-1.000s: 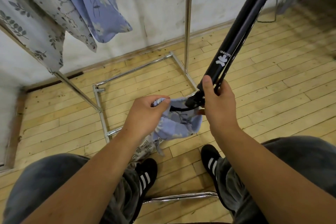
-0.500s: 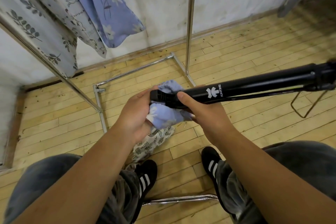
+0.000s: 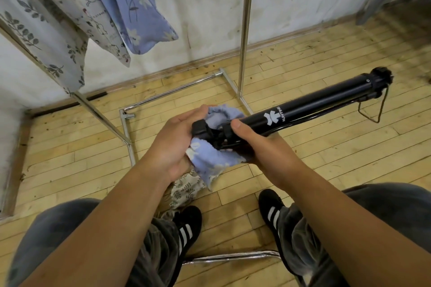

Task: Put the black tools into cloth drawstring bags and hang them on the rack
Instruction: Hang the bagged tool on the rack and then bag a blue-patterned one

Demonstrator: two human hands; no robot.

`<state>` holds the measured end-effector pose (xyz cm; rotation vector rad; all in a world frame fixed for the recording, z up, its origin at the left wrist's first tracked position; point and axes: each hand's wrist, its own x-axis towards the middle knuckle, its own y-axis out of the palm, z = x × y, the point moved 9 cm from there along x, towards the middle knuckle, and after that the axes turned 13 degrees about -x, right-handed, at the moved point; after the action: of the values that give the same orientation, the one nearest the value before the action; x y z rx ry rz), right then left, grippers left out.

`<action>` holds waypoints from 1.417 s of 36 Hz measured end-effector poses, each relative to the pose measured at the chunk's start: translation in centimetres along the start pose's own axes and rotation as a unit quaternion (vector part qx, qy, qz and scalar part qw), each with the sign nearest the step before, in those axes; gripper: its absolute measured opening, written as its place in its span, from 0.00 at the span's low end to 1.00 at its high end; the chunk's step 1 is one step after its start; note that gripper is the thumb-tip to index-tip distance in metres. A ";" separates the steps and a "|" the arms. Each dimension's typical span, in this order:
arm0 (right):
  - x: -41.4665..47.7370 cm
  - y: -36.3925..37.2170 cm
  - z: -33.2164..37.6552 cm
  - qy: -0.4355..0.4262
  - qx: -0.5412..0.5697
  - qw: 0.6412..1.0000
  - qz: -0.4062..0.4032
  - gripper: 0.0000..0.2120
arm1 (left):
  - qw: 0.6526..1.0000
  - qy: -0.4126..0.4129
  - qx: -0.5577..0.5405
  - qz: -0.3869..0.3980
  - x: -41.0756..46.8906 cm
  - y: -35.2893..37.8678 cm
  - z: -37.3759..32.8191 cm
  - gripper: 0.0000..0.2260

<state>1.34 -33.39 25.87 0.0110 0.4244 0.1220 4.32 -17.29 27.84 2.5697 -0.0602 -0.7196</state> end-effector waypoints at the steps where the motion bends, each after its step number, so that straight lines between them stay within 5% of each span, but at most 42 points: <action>1: -0.1 0.1 -0.1 0.006 -0.009 1.000 0.003 0.26 | 1.000 -0.012 -0.010 0.005 0.0 0.0 0.2 0.16; 11: 0.2 -1.1 0.1 0.020 -0.106 0.993 -0.058 0.15 | 0.993 0.022 0.034 -0.109 0.2 -2.7 -0.8 0.09; 15: 0.2 -2.7 1.0 -0.025 -0.349 0.922 -0.168 0.16 | 0.963 0.115 0.224 -0.096 0.0 -1.7 -1.7 0.07; 18: 0.3 -1.8 1.1 -0.061 -0.426 0.890 -0.151 0.21 | 0.961 0.122 0.240 -0.057 -0.3 -0.2 -0.9 0.07; 27: 0.5 -0.3 2.9 -0.153 -0.420 0.893 -0.054 0.29 | 0.991 0.069 0.069 -0.092 0.3 -1.8 -0.7 0.10; 31: 0.2 -0.4 3.4 -0.152 -0.352 0.923 -0.032 0.32 | 0.994 0.079 0.018 -0.075 0.4 -1.7 -1.0 0.12; 34: -0.1 -0.1 3.5 -0.149 -0.303 0.941 -0.021 0.34 | 0.996 0.070 0.043 -0.035 0.1 -0.6 -0.9 0.13; 40: -0.8 -0.2 4.2 -0.150 -0.236 0.959 -0.044 0.18 | 0.992 0.059 0.105 0.031 -0.5 1.3 -0.8 0.12; 46: -2.3 -0.9 6.5 -0.196 -0.149 0.965 -0.091 0.11 | 0.932 0.139 0.332 -0.029 -0.3 0.1 -1.7 0.09; 51: -0.8 -1.1 4.9 -0.164 -0.319 0.929 -0.087 0.09 | 0.950 0.154 0.271 -0.022 -0.8 1.0 -1.8 0.09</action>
<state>2.76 -34.47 30.66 -0.6398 0.0343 0.0762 4.59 -17.29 30.05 3.1891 -0.1127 -0.3358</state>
